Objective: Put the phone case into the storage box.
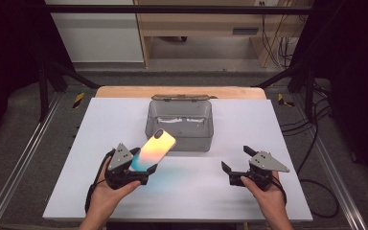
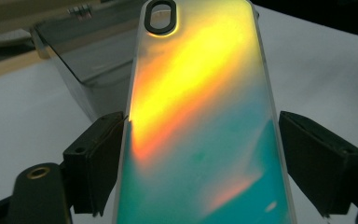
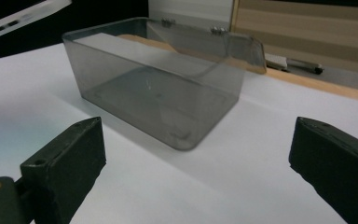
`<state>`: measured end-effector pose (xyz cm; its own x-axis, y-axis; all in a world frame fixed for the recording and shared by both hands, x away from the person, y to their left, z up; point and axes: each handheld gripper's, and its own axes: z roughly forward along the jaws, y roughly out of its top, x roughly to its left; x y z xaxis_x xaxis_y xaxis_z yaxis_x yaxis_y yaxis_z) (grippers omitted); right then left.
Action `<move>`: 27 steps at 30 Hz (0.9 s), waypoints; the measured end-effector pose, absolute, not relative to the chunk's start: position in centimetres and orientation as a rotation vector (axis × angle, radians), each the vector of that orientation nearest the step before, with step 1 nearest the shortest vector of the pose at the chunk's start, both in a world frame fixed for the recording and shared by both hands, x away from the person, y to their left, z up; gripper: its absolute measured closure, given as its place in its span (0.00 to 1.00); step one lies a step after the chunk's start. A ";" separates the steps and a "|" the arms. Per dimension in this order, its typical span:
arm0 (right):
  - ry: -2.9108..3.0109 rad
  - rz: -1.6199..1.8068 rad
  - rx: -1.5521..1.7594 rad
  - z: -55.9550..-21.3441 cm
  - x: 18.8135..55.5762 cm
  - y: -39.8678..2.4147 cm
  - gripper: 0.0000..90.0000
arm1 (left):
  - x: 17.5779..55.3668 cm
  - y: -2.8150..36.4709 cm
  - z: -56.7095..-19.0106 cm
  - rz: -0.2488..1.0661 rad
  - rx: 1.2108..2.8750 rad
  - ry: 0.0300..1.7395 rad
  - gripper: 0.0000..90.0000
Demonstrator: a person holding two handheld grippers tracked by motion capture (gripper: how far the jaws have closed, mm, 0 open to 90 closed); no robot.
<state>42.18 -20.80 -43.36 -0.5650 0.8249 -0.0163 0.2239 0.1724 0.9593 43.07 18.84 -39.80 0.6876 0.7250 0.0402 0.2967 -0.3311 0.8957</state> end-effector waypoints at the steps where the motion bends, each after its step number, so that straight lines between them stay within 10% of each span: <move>1: 1.904 1.409 0.976 -43.0 42.2 -20.5 0.05 | 43.4 18.7 -39.3 0.557 1.907 0.792 0.19; 19: 1.976 1.583 0.895 -32.8 44.0 -14.7 0.11 | 44.3 17.2 -34.2 0.708 1.745 0.714 0.19; 27: 2.028 1.703 0.862 -30.1 44.4 -12.2 0.29 | 43.3 16.7 -33.0 0.736 1.716 0.684 0.19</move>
